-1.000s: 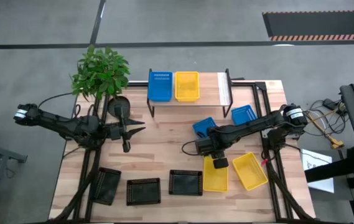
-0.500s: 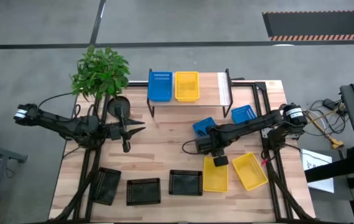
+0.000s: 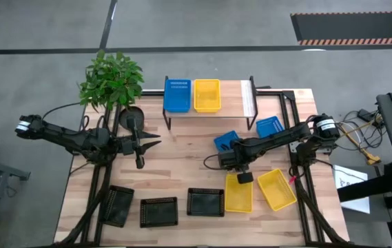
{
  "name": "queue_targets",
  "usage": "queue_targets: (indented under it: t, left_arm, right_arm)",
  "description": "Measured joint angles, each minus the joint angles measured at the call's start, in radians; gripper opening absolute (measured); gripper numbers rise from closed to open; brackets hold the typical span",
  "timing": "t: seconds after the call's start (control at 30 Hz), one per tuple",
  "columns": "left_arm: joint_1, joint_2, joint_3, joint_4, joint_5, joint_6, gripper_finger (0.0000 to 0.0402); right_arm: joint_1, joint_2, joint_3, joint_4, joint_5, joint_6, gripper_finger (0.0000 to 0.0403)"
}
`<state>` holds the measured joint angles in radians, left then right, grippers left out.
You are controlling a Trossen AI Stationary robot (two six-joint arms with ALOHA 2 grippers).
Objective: Stack baskets on shelf by color
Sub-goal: Stack the blue bin on top of the other blue bin on the shelf
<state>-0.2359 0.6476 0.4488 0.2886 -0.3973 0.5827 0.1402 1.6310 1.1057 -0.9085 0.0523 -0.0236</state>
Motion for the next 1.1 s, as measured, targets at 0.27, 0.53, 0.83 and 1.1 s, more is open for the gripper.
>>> queue_targets:
  t: [0.27, 0.53, 0.83, 1.1]
  left_arm:
    - [0.000, 0.000, 0.000, 0.000, 0.000, 0.000, 0.0063]
    - [0.000, 0.000, -0.005, 0.000, 0.000, 0.000, 0.0063]
    - [0.000, -0.003, -0.006, 0.002, 0.000, 0.000, 0.0063]
    - [0.000, -0.009, -0.006, 0.002, 0.000, 0.001, 0.0063]
  right_arm:
    - [0.010, 0.000, 0.132, -0.068, -0.008, 0.067, 0.0009]
    - [0.029, 0.000, 0.340, -0.144, -0.059, 0.133, 0.0009]
    - [0.076, 0.000, 0.537, -0.135, -0.068, 0.135, 0.0009]
    - [0.077, 0.000, 0.672, -0.081, -0.051, 0.107, 0.0009]
